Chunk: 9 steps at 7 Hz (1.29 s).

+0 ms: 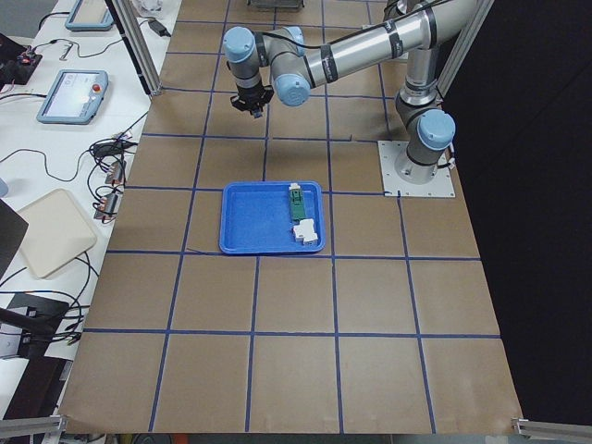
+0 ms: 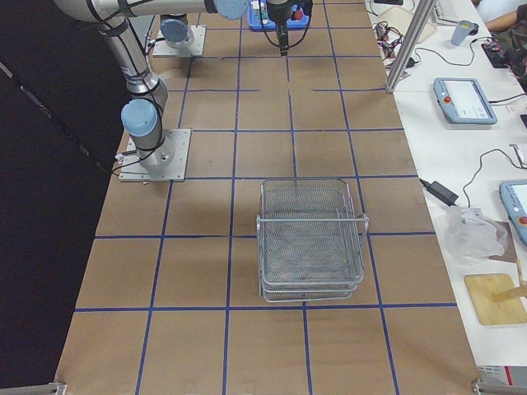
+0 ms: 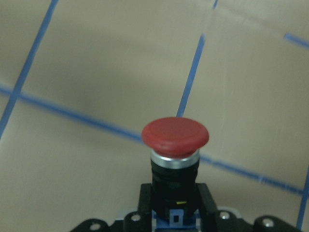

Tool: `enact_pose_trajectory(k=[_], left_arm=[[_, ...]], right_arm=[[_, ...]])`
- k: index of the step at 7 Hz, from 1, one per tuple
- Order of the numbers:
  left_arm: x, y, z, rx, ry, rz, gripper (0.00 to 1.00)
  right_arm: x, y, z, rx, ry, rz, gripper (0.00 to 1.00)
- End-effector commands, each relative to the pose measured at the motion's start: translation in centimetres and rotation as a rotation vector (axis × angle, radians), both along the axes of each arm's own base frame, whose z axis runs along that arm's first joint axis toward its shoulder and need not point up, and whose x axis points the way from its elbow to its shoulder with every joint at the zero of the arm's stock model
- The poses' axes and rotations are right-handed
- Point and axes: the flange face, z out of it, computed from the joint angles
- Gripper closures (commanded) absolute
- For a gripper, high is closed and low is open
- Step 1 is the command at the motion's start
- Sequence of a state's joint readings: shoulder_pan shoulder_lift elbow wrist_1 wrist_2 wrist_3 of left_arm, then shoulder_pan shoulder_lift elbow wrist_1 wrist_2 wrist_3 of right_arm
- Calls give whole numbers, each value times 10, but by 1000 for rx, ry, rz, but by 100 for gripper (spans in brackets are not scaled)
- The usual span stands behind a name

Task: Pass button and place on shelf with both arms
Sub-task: 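Lift the button out of the tray toward the table center with left gripper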

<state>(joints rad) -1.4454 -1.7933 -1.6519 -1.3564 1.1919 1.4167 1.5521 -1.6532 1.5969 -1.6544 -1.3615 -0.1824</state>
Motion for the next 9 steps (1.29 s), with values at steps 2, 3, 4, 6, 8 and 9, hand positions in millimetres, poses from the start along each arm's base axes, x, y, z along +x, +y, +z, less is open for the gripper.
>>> enact_pose_trajectory(k=[2, 3, 4, 6, 8, 9], left_arm=[[-136, 23, 31, -112, 229, -198, 100], [-160, 33, 47, -128, 300, -221, 100], [-174, 39, 60, -128, 368, -210, 100], [-203, 50, 84, -168, 490, -204, 100], [-227, 65, 89, -137, 550, -214, 100], [-229, 67, 88, -130, 565, -215, 100]], right_arm=[[-10, -6, 4, -103, -73, 325, 0], [-12, -7, 3, -157, -73, 493, 0], [-9, -9, 6, -215, -108, 599, 0], [-26, -14, 7, -306, -176, 729, 1], [-21, -9, 15, -400, -211, 861, 1], [-13, 4, 28, -437, -228, 873, 0]])
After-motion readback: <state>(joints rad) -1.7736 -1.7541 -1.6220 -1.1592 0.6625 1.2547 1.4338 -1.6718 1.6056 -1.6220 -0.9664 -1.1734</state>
